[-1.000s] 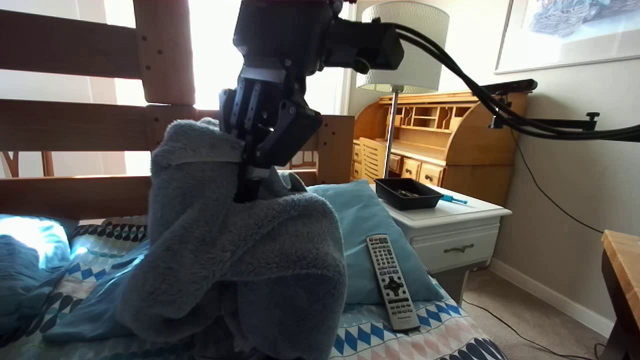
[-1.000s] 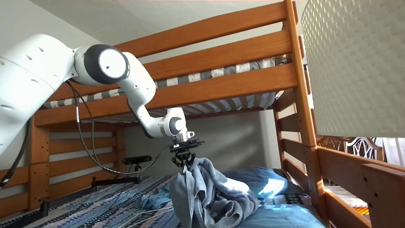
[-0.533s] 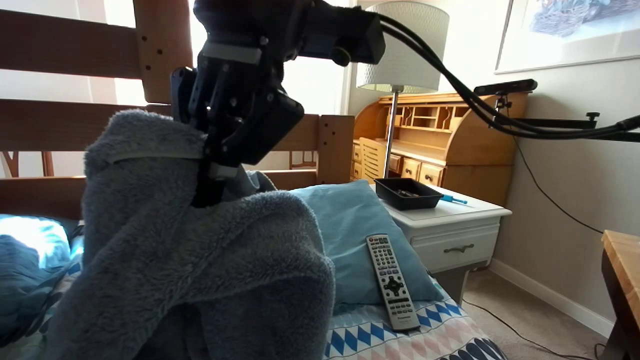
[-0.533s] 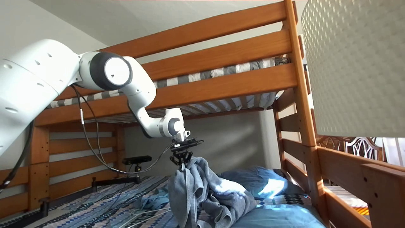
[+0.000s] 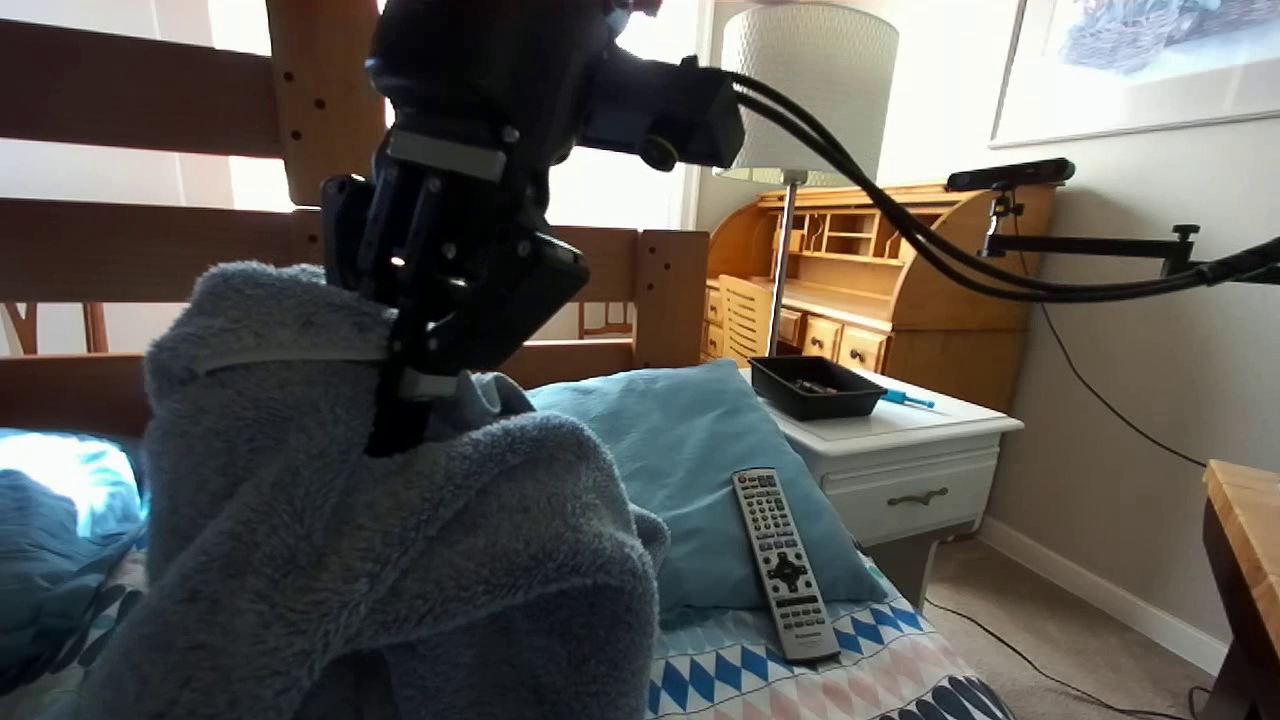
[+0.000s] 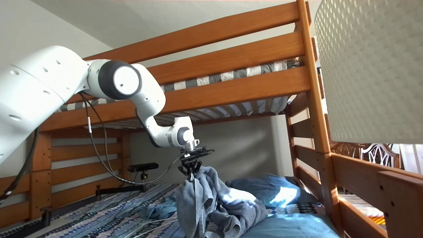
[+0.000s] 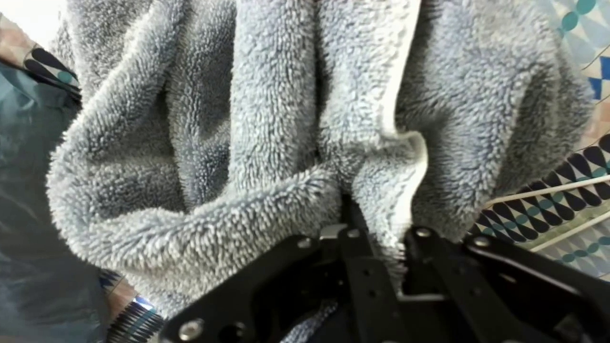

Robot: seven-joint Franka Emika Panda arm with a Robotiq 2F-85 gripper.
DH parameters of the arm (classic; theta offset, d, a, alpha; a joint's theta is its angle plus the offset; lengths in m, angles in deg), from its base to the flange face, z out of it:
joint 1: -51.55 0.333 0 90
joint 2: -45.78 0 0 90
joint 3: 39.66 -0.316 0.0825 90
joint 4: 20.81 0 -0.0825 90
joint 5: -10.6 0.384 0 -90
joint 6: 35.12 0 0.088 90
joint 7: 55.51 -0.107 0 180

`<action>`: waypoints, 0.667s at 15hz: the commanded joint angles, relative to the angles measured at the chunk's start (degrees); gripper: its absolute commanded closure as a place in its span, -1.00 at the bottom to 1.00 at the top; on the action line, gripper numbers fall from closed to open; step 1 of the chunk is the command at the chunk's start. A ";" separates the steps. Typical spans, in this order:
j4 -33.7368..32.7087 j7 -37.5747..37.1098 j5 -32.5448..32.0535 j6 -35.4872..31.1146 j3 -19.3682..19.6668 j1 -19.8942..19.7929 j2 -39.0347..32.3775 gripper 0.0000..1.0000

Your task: Move the blue towel to the left.

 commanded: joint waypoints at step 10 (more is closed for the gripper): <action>-30.65 25.21 0.70 9.50 -4.86 5.48 -19.09 0.93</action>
